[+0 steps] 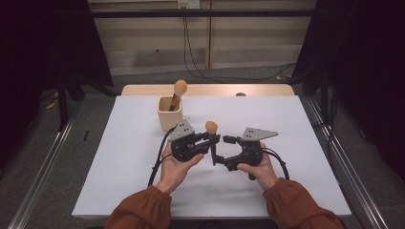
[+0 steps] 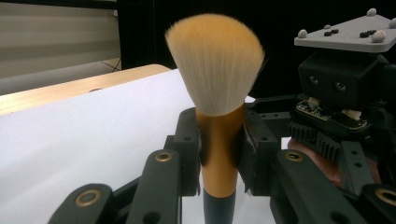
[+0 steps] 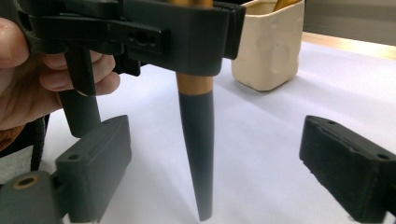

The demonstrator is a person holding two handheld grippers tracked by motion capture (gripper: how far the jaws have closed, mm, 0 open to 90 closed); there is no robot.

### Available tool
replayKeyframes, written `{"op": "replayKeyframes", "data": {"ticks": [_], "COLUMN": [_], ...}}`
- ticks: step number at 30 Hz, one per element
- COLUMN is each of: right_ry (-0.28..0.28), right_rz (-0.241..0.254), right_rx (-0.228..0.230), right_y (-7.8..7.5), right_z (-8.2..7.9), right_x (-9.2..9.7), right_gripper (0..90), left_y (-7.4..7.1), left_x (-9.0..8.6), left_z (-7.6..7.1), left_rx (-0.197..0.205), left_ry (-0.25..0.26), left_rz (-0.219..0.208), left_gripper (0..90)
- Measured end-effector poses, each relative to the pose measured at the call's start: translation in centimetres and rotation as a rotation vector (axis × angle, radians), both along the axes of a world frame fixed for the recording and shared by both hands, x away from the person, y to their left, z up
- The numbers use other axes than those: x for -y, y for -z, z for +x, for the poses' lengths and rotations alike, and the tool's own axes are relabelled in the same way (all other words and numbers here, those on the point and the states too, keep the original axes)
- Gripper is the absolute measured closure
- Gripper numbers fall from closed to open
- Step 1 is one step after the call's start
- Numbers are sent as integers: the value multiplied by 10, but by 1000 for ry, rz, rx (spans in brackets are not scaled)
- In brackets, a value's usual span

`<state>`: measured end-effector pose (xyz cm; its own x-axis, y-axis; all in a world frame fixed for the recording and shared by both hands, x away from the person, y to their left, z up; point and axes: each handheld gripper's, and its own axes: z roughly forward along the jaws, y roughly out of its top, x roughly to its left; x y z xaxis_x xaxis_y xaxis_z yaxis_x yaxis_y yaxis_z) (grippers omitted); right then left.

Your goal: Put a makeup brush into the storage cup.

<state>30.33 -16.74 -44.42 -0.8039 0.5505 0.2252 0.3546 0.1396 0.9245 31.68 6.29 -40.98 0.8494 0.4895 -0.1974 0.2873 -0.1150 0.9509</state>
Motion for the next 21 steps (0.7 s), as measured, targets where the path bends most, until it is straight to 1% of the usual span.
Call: {"op": "replayKeyframes", "data": {"ticks": [2,3,7,9,10,12,14,15,18,21], "right_ry": [8,10,12,28,32,51,45,46,66,61], "right_rz": [10,15,18,15,17,7,-3,-10,-32,-32], "right_rx": [-17,-17,-8,-24,-24,-21,-25,-23,-2,-4], "right_y": [-1,-1,-3,-4,-4,-5,-5,-5,-4,-5], "right_z": [1,1,1,1,1,0,0,0,-1,-2], "right_x": [2,3,8,9,10,11,12,13,14,16], "right_gripper": [70,60,69,67,64,62,29,20,27,28], "left_y": [0,0,-2,-2,-2,-3,-4,-4,-5,-6], "left_x": [0,-1,-4,-5,-6,-7,-9,-10,-14,-19], "left_z": [1,1,2,3,3,3,3,3,4,4], "left_rx": [-3,-4,0,-3,-5,-6,-6,-7,-6,-11], "left_ry": [-4,-3,-10,-12,-9,-14,-13,-15,-23,-32], "left_rz": [5,0,-2,-4,-4,-3,6,4,9,10], "left_gripper": [716,716,716,716,716,716,716,716,716,715]}}
